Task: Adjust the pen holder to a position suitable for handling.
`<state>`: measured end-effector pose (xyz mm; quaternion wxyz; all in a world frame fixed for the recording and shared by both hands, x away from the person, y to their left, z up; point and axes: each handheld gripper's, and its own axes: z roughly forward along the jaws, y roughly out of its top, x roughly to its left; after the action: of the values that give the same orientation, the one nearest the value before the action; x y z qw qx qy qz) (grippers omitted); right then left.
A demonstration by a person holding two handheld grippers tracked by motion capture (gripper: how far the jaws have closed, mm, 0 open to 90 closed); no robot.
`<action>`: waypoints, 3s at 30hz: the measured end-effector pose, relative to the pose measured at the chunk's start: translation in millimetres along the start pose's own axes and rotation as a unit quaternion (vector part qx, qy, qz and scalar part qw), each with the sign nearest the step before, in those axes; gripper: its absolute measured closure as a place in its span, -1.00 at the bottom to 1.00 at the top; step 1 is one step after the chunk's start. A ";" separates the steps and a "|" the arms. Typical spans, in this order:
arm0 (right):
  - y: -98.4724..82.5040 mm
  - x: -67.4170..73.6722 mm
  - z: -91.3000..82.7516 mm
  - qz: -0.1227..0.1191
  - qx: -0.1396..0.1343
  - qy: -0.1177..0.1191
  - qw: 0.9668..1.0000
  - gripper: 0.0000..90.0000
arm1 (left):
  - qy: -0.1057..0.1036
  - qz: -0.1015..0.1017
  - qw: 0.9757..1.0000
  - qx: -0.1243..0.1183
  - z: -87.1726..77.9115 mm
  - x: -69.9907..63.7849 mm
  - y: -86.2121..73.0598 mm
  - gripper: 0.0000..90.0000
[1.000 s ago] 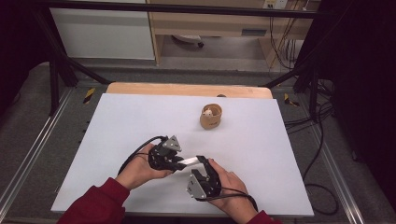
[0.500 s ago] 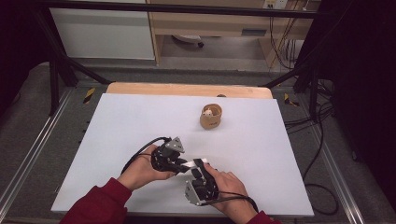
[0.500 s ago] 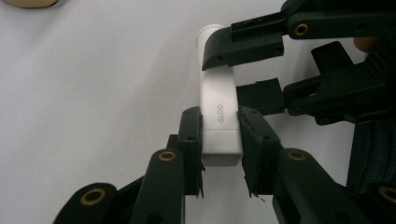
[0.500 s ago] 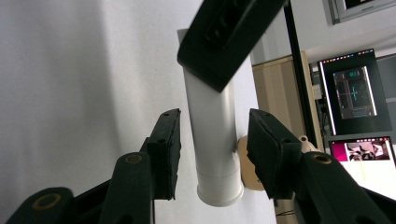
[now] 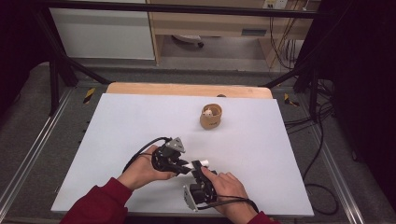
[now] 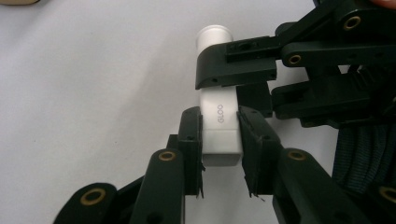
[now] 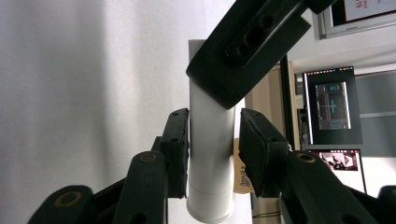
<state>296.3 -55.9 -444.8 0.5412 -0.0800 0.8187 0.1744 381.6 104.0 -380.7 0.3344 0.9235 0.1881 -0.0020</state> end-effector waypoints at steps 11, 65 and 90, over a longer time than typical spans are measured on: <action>-0.1 0.2 -1.3 -0.001 0.004 0.006 1.000 0.53 | -0.013 -0.014 1.000 -0.012 1.5 3.0 -1.8 0.58; -84.5 -36.1 24.8 0.254 0.086 0.047 0.962 0.54 | 0.256 -0.139 0.919 -0.265 -58.6 18.8 -123.5 -0.67; -124.3 -58.4 13.9 0.525 -0.022 0.071 0.848 0.54 | 0.303 -0.167 0.893 -0.287 -77.7 8.3 -148.8 -0.86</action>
<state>371.5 -169.2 -421.0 0.3076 0.3378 0.7706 0.4443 328.0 259.9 -413.2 0.5063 0.6982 0.4241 0.2763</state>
